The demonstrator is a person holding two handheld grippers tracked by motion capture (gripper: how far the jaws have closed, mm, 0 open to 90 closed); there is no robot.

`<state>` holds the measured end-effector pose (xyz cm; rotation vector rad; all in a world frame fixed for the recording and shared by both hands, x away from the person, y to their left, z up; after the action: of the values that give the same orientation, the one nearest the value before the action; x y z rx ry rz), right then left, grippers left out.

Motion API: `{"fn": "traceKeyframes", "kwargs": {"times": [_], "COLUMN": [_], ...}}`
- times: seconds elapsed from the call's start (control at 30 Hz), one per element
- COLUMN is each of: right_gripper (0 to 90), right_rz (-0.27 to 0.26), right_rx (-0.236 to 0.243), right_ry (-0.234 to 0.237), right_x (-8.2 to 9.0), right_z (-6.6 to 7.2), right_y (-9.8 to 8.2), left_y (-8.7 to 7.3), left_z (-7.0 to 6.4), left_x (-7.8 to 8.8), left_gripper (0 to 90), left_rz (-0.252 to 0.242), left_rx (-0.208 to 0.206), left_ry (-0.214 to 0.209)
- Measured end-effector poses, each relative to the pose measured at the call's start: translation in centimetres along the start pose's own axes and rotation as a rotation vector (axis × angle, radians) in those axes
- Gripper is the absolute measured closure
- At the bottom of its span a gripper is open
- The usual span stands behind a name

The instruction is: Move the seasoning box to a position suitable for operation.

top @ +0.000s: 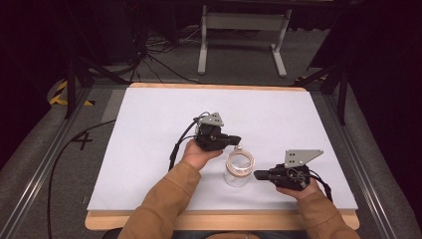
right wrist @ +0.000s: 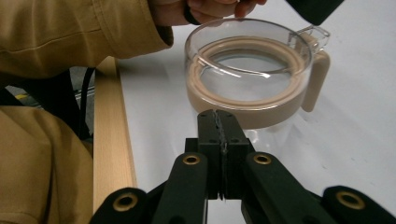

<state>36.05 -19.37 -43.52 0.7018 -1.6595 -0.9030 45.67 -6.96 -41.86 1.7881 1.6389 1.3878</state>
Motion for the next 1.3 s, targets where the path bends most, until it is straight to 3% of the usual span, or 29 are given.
{"fn": "traceKeyframes", "kwargs": {"times": [0.83, 1.3], "right_gripper": [89.4, 89.4], "right_rz": [0.007, -0.017], "right_rx": [-0.008, -0.046], "right_ry": [0.035, 0.0], "right_x": [-0.71, -0.68], "right_z": [0.7, 0.08], "right_y": [0.35, 0.82], "left_y": [0.04, 0.01], "left_z": [-0.11, 0.04], "left_x": [-0.13, -0.17], "left_gripper": [90.0, 90.0], "left_rz": [0.0, 0.002], "left_rx": [-0.019, -0.02], "left_ry": [0.009, 0.01]}}
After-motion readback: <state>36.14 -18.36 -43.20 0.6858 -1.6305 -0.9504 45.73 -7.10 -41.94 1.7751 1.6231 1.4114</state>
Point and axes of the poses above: each handheld gripper's, and its own axes: x roughly backward along the jaws, y roughly out of its top, z roughly to its left, the point moved 9 cm from there along -x, roughly forward along the jaws, and after that the axes turned 15 degrees about x, right-handed, at the moved point
